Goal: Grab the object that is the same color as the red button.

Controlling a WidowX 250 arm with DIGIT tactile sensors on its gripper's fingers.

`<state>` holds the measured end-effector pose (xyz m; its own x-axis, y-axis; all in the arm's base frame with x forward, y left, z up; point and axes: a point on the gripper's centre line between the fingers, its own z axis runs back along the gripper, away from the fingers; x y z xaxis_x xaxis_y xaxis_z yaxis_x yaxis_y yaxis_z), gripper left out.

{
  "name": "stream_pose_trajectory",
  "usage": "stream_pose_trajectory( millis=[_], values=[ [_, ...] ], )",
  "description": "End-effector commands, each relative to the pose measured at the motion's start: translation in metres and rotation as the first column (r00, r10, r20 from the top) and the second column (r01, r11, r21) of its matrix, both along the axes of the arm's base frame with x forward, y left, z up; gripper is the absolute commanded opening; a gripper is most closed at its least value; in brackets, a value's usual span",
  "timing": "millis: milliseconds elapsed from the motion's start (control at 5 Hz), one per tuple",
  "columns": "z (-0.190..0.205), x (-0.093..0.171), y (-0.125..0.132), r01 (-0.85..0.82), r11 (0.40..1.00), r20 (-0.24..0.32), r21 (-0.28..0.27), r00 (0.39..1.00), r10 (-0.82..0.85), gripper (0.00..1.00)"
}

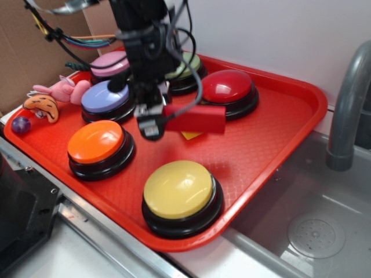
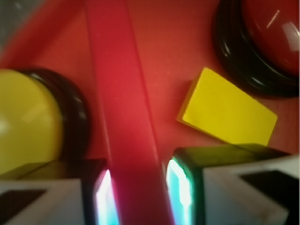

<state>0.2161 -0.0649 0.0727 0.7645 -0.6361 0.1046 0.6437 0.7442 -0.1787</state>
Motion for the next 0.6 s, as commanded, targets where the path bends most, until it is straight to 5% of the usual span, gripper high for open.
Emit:
stream_pose_trajectory(
  millis=[0,200,400],
  values=[
    [0.056,0.005,0.047,-0.472,0.869,-0.037,0.15,0.876,0.482,0.0],
    [0.065,-0.002,0.068,-0.669,0.714,-0.002,0.207,0.73,0.684,0.0],
    [0.058,-0.003,0.077,-0.673,0.699,0.012,0.242,0.723,0.691,0.0]
  ],
)
